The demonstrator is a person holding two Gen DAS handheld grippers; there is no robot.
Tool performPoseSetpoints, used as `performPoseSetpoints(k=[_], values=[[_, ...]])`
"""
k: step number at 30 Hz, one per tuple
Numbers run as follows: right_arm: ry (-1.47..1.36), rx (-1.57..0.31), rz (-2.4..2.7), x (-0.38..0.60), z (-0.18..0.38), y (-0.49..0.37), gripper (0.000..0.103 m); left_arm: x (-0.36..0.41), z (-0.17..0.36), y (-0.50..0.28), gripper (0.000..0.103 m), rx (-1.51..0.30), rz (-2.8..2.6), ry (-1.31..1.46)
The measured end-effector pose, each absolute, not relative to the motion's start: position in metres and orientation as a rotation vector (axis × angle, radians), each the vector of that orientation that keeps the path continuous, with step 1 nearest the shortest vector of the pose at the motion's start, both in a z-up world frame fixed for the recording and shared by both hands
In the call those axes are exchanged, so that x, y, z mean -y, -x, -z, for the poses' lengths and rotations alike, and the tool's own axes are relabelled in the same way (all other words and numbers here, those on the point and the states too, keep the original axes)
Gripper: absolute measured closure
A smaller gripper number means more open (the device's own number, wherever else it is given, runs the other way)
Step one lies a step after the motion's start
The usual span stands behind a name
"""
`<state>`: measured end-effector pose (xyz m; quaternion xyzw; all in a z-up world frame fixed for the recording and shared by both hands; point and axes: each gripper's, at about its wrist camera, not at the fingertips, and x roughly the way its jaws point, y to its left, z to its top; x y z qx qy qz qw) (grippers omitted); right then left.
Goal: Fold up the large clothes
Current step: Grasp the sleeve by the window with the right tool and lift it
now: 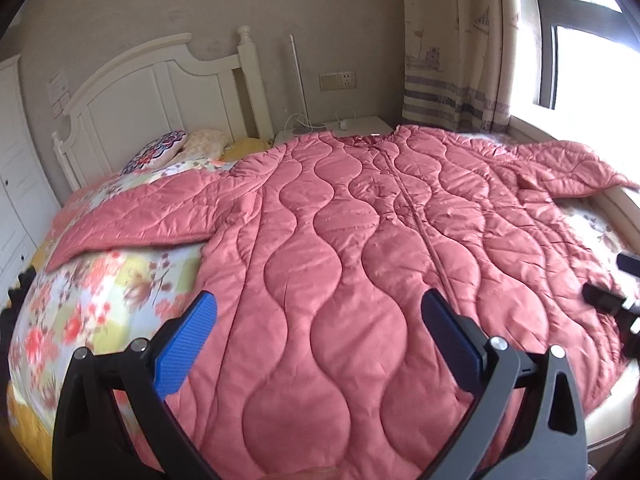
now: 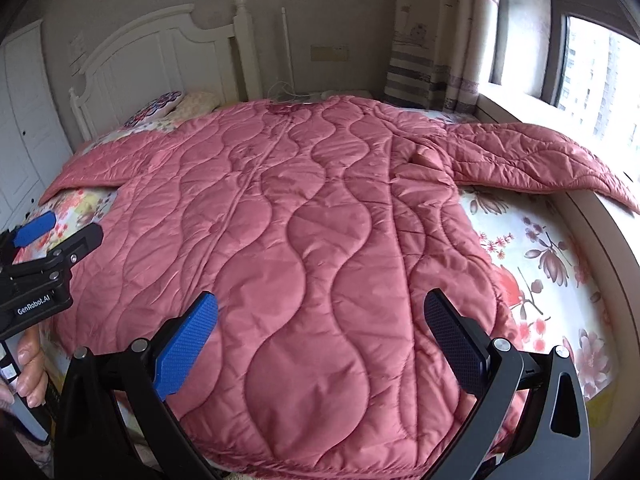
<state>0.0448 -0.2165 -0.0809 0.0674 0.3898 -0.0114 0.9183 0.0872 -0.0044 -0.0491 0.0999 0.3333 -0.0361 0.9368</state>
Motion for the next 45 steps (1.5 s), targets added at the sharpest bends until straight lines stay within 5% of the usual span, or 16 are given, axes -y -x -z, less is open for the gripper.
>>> performPoseSetpoints(k=[10, 18, 25, 30, 36, 41, 45], values=[[-0.615, -0.744, 0.415, 0.404, 0.097, -0.126, 0.004, 0.028, 0.093, -0.254, 0.002, -0.870, 0.037, -0.289], [-0.839, -0.642, 0.580, 0.494, 0.125, -0.169, 0.007, 0.005, 0.129, -0.280, 0.002, -0.923, 0.136, -0.125], [-0.757, -0.539, 0.643, 0.507, 0.108, -0.187, 0.064, 0.006, 0.131, -0.279, 0.002, -0.923, 0.144, -0.104], [-0.492, -0.462, 0.681, 0.478, 0.067, -0.206, 0.082, 0.007, 0.131, -0.277, 0.002, -0.924, 0.148, -0.099], [0.069, -0.403, 0.505, 0.341, 0.013, -0.261, 0.082, 0.006, 0.131, -0.277, 0.002, -0.925, 0.149, -0.097], [0.587, -0.468, 0.208, 0.184, 0.055, -0.280, 0.082, 0.005, 0.131, -0.277, 0.002, -0.925, 0.151, -0.091], [0.743, -0.689, 0.033, 0.137, 0.123, -0.284, 0.048, 0.004, 0.131, -0.277, 0.002, -0.924, 0.155, -0.085]])
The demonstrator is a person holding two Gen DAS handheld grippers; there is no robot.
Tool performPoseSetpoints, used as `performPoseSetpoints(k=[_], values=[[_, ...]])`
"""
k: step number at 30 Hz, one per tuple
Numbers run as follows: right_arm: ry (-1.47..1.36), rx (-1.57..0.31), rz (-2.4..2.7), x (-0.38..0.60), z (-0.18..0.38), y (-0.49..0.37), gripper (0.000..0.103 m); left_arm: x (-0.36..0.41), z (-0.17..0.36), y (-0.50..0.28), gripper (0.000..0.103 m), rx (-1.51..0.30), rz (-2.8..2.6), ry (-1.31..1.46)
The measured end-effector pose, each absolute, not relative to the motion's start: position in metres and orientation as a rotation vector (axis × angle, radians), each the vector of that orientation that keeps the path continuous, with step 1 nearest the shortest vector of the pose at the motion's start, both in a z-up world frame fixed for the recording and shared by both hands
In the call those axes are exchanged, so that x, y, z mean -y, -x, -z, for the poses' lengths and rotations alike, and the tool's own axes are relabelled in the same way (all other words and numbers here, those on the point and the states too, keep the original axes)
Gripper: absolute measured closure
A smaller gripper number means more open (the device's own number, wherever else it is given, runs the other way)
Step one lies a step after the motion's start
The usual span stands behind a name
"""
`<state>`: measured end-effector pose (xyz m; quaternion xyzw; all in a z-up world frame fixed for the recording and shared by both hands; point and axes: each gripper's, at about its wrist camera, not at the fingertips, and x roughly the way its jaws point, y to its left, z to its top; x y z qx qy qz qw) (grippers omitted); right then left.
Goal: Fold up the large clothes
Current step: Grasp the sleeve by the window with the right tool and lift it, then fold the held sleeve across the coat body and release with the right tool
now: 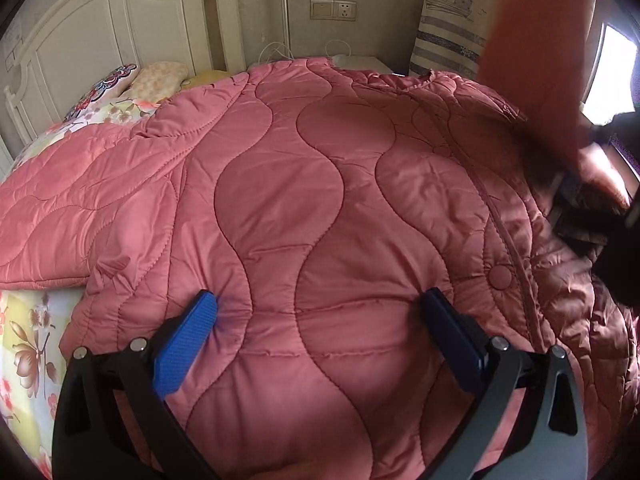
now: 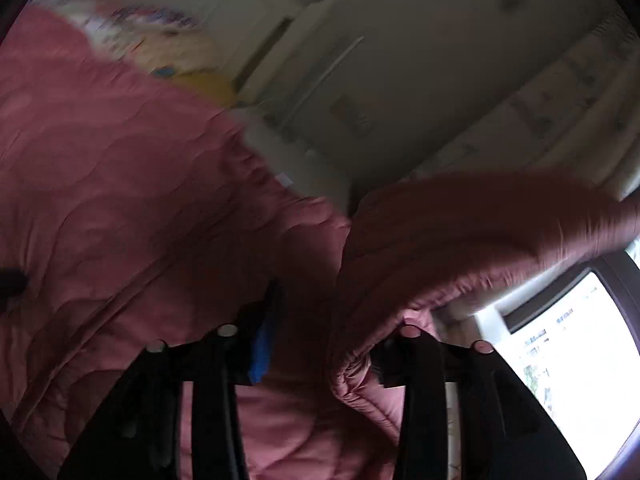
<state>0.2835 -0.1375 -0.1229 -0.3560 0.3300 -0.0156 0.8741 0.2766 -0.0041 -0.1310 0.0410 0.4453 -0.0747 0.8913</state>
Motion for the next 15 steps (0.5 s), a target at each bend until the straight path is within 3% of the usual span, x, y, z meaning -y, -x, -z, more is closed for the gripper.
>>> performPoseSetpoints(k=[4, 8, 10, 15], values=[[0.629, -0.717, 0.041, 0.166, 0.122, -0.277, 0.036, 0.004, 0.131, -0.276, 0.002, -0.924, 0.156, -0.085], [0.451, -0.658, 0.093, 0.206, 0.090, -0.273, 0.035, 0.006, 0.131, -0.275, 0.002, -0.927, 0.147, -0.101], [0.348, -0.650, 0.147, 0.230, 0.082, -0.274, 0.028, 0.009, 0.131, -0.275, 0.002, -0.926, 0.137, -0.120], [0.125, -0.855, 0.217, 0.287, 0.114, -0.285, 0.017, 0.011, 0.125, -0.276, 0.002, -0.989, 0.155, -0.147]])
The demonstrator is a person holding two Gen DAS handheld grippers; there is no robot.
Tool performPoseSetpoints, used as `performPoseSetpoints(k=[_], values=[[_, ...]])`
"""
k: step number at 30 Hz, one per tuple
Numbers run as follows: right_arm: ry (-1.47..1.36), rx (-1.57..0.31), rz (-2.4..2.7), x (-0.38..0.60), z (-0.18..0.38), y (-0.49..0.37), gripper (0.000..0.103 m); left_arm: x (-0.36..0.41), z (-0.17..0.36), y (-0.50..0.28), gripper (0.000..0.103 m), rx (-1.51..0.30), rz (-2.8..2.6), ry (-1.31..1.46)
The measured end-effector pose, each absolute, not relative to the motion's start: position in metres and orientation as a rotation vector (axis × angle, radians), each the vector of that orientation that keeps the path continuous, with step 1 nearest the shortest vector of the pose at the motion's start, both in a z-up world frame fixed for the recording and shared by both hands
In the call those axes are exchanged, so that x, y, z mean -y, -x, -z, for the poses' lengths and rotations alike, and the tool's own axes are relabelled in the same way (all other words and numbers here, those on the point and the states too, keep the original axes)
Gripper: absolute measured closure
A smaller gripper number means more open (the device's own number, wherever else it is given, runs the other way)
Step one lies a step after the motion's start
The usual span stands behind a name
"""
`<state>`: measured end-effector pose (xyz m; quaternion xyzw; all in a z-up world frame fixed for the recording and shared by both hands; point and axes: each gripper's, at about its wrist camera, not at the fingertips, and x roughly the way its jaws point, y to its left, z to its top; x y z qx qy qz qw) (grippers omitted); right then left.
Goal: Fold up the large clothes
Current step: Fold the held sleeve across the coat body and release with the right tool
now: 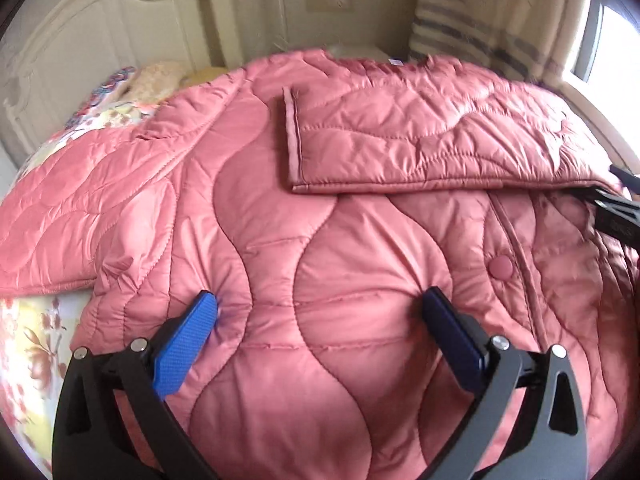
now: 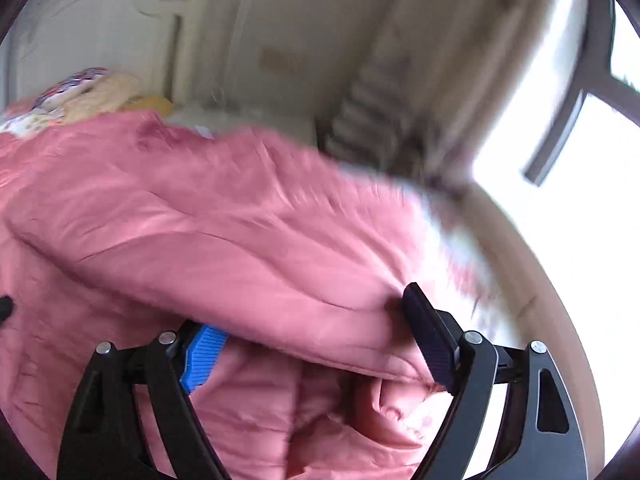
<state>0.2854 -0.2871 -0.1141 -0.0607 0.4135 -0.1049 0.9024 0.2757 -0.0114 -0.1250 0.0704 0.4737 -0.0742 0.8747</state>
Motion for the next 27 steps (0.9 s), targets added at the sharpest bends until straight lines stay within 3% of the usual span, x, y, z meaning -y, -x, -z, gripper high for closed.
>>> performPoseSetpoints(k=[6, 9, 10, 11, 16, 18, 19, 21, 22, 23, 27], values=[[0.091, -0.884, 0.212, 0.300, 0.115, -0.293, 0.016, -0.017, 0.089, -0.321, 0.002, -0.938, 0.261, 0.205], [0.113, -0.882, 0.221, 0.302, 0.115, -0.292, 0.017, -0.009, 0.088, -0.353, 0.003, -0.911, 0.207, 0.199], [0.108, -0.883, 0.219, 0.306, 0.115, -0.294, 0.017, -0.002, 0.097, -0.368, 0.008, -0.949, 0.191, 0.172], [0.108, -0.882, 0.219, 0.302, 0.114, -0.291, 0.017, 0.004, 0.105, -0.377, 0.036, -0.988, 0.197, 0.155], [0.116, -0.892, 0.187, 0.286, 0.115, -0.276, 0.017, 0.036, 0.108, -0.373, 0.078, -0.946, 0.153, -0.068], [0.131, -0.893, 0.129, 0.284, 0.105, -0.258, 0.017, 0.033, 0.097, -0.357, 0.079, -0.926, 0.121, -0.093], [0.116, -0.879, 0.095, 0.285, 0.098, -0.246, 0.017, 0.031, 0.093, -0.350, 0.078, -0.918, 0.122, -0.103], [0.051, -0.836, 0.047, 0.294, 0.083, -0.228, 0.017, 0.029, 0.088, -0.334, 0.063, -0.912, 0.145, -0.126], [0.004, -0.800, 0.032, 0.302, 0.075, -0.221, 0.017, 0.028, 0.085, -0.332, 0.031, -0.898, 0.143, -0.134], [-0.033, -0.767, 0.028, 0.310, 0.067, -0.216, 0.017, 0.024, 0.083, -0.329, 0.006, -0.868, 0.130, -0.138], [-0.149, -0.644, 0.078, 0.335, 0.040, -0.226, 0.023, 0.029, 0.062, -0.306, 0.002, -0.689, 0.084, -0.116]])
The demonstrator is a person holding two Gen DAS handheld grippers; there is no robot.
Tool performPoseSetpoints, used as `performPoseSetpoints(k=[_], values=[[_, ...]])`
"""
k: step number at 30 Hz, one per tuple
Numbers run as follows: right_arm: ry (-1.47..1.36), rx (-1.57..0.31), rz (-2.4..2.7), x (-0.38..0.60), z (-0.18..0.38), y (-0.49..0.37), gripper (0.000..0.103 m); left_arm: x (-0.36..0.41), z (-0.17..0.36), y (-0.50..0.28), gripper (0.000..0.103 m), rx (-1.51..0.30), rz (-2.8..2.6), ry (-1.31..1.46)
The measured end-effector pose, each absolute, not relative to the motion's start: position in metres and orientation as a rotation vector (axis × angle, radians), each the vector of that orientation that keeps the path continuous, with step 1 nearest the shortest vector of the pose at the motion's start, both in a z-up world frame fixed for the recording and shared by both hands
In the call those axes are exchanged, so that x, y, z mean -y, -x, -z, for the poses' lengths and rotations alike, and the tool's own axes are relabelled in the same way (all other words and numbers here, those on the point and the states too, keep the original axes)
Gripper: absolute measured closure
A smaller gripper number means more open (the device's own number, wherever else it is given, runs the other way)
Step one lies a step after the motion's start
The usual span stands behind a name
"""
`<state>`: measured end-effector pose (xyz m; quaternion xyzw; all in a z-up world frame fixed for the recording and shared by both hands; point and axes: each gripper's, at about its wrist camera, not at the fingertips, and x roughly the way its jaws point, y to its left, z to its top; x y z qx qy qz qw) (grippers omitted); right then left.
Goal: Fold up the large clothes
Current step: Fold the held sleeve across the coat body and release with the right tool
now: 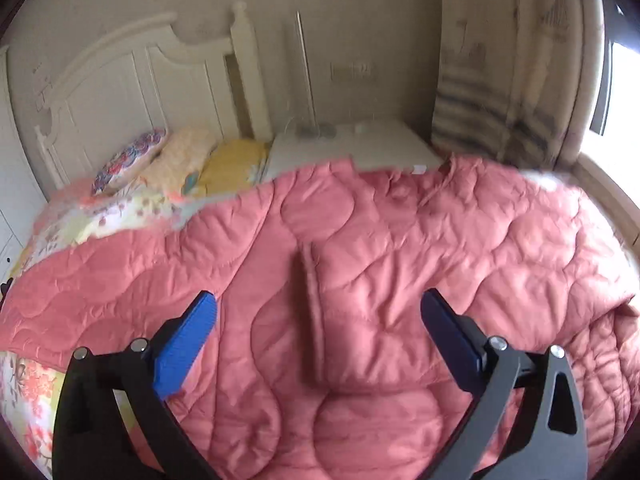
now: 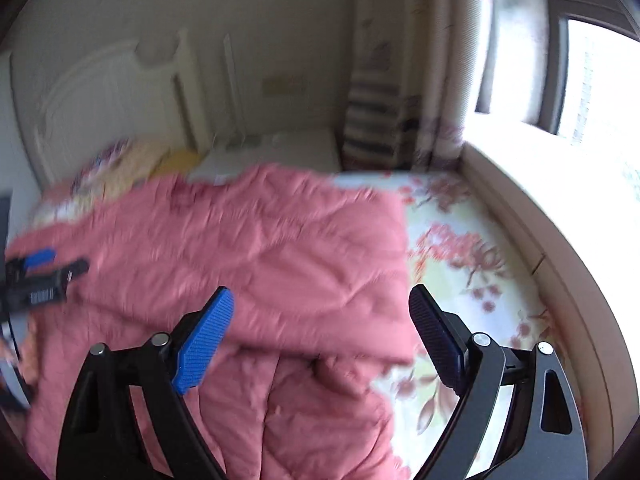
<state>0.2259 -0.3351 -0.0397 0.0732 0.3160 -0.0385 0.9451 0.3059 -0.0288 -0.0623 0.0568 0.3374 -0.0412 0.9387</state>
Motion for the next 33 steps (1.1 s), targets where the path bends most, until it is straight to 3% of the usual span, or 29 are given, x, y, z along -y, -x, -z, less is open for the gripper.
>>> performPoseSetpoints(k=[3, 8, 17, 20, 23, 26, 29, 30, 31, 33], values=[[-0.167, -0.652, 0.050, 0.331, 0.045, -0.256, 0.027, 0.043, 0.063, -0.310, 0.002, -0.675, 0.189, -0.066], [-0.101, -0.890, 0.074, 0.319, 0.107, -0.298, 0.033, 0.068, 0.116, -0.331, 0.002, -0.839, 0.240, -0.161], [-0.143, -0.804, 0.108, 0.344, 0.062, -0.337, 0.033, 0.061, 0.127, -0.340, 0.002, -0.888, 0.262, -0.109], [-0.197, -0.877, 0.115, 0.353, 0.072, -0.373, 0.033, 0.059, 0.127, -0.341, 0.002, -0.888, 0.264, -0.104], [-0.206, -0.985, 0.136, 0.361, 0.100, -0.395, 0.029, 0.059, 0.127, -0.339, 0.002, -0.888, 0.263, -0.104], [-0.174, -0.981, 0.164, 0.355, 0.092, -0.387, 0.027, 0.059, 0.128, -0.338, 0.002, -0.887, 0.263, -0.103], [-0.172, -0.880, 0.107, 0.336, 0.064, -0.346, 0.025, 0.059, 0.128, -0.338, 0.002, -0.886, 0.261, -0.106], [-0.143, -0.837, 0.094, 0.327, 0.058, -0.329, 0.015, 0.059, 0.128, -0.337, 0.002, -0.885, 0.259, -0.107], [-0.093, -0.818, 0.095, 0.315, 0.056, -0.316, 0.013, 0.059, 0.127, -0.337, 0.002, -0.884, 0.259, -0.107], [0.010, -0.843, 0.086, 0.289, 0.067, -0.295, 0.013, 0.058, 0.127, -0.337, 0.002, -0.884, 0.259, -0.106]])
